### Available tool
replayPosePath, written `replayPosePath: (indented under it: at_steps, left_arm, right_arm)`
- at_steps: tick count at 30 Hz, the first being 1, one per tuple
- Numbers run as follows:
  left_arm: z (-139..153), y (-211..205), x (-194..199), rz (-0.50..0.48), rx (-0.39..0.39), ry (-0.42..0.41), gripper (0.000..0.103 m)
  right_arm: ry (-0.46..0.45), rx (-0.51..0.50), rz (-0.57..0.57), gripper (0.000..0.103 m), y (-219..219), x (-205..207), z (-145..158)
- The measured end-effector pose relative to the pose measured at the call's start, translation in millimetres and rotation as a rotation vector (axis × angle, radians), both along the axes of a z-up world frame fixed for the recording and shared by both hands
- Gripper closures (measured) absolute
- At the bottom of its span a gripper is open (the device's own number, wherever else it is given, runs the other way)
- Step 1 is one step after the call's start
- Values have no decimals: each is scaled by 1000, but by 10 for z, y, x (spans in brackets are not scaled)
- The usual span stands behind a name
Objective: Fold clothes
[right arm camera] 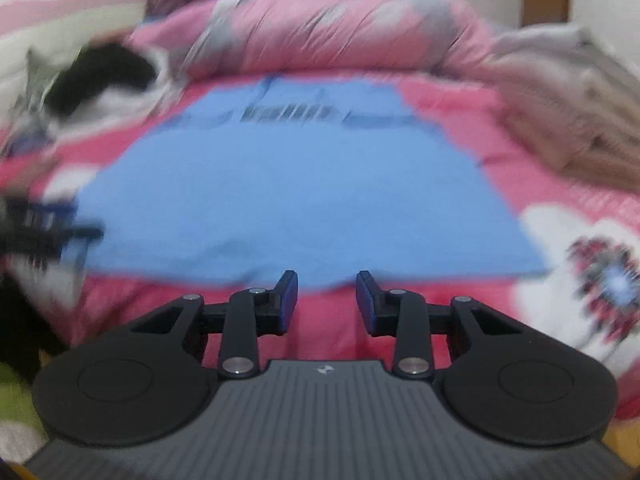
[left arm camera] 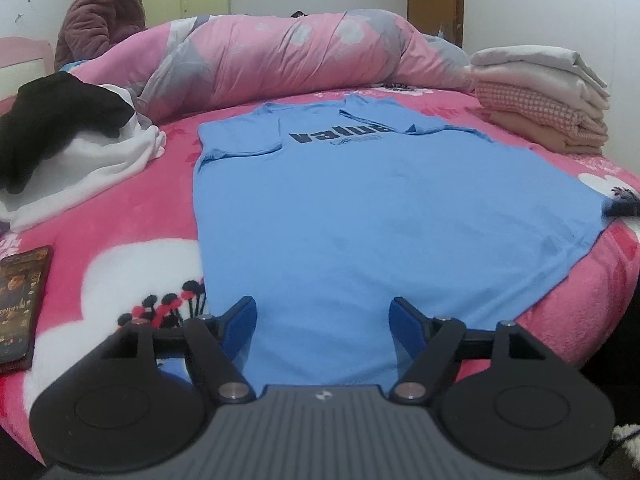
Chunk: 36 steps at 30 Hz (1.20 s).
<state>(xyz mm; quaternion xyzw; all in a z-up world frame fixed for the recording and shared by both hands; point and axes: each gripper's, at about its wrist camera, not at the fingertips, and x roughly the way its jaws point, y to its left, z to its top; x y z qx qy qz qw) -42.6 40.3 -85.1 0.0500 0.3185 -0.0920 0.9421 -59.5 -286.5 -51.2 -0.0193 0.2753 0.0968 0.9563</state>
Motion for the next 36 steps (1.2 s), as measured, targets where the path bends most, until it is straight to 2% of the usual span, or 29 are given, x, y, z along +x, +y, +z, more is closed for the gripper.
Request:
replayPosePath:
  at_steps: [2,4,6,8,11,14,17,19,22,26,29,31,36]
  left_arm:
    - [13,5,-12,5,3,8,27]
    - [22,12,-20,13,0,18,26]
    - [26,19,-20,18,-3,22,26]
    - [22,27,-23,22,-9,24,25]
    - [17,35,-26,20,-10,27,24]
    - [18,45,-10,16,-11,32,23]
    - [30,44,-10,15,-11,35,23]
    - [39,40,-22,18,-11,37,23]
    - [57,45,-55,29,-11,41,23]
    - [85,76,-70,68,-4,49,22]
    - [66,148,-59,89,-19,69,21]
    - [60,220,-94,95,-40,79,21]
    - [63,222,-107,99,-37,82,20]
  right_arm:
    - [-52,1,-41,72,-111,170,99]
    - [-60,-7,-80,72,-222,426,40]
    - [-19,-28,-140,72,-351,663,-137]
    - [60,-49,-219,72,-527,706,-375]
    - [39,77,-242,73,-766,370,-430]
    - [72,57,-342,73,-879,102,-338]
    - [34,92,-388,72,-878,-2,-172]
    - [-11,136,-326,71,-731,42,-65]
    - [-29,122,-139,71,-252,254,-49]
    - [18,72,64,72,443,425,-251]
    - [64,31,191,71,744,289,-391]
    - [61,-15,224,71,786,123,-425]
    - [87,42,262,71,614,-151,-291]
